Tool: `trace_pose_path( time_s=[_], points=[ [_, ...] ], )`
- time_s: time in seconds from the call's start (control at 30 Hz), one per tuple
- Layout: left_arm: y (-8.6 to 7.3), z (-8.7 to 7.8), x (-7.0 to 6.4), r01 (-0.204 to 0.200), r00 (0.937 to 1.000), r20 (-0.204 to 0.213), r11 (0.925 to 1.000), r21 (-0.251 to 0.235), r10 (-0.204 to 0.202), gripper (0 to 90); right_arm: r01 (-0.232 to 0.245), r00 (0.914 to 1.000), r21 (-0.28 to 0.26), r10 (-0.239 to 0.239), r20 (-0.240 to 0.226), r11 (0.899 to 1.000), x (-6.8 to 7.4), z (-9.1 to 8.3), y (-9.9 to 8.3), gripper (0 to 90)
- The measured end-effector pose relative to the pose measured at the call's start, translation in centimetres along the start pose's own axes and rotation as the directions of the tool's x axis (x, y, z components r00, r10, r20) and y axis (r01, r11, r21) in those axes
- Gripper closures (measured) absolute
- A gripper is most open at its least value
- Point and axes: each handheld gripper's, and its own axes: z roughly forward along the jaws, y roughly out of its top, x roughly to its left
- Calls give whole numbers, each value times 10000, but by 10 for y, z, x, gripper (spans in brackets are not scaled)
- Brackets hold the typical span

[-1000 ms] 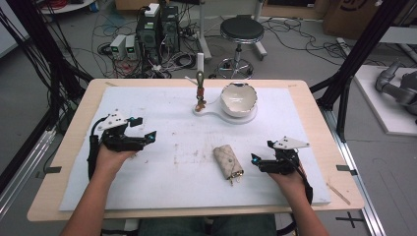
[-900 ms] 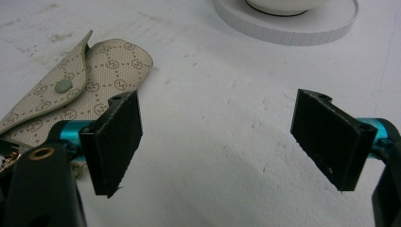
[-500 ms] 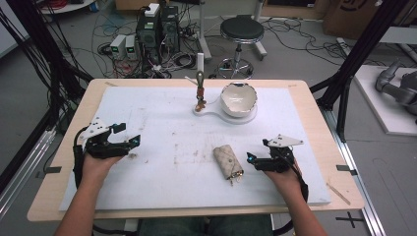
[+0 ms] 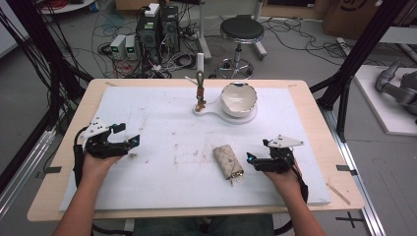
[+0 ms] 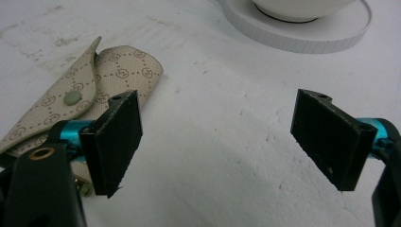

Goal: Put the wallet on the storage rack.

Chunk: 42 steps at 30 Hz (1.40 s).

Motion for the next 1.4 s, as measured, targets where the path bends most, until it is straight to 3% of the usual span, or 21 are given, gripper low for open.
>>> trace_pose_path(
  time_s=[0.57, 1.0, 1.4],
  points=[
    [-3, -5, 8, 247, 9994, -244, 9997, -42, -248, 205, 312, 9988, 54, -310, -382, 9995, 36, 4, 9, 177],
    [-4, -7, 9, 280, 9991, -313, 9996, -61, -282, 205, 126, 9986, 340, -109, -521, 9993, 53, 11, 11, 177],
    [-5, -8, 12, 290, 9989, -369, 9996, -53, -291, 205, 269, 9982, 806, -225, -551, 9964, 67, 21, 11, 177]
  ],
)
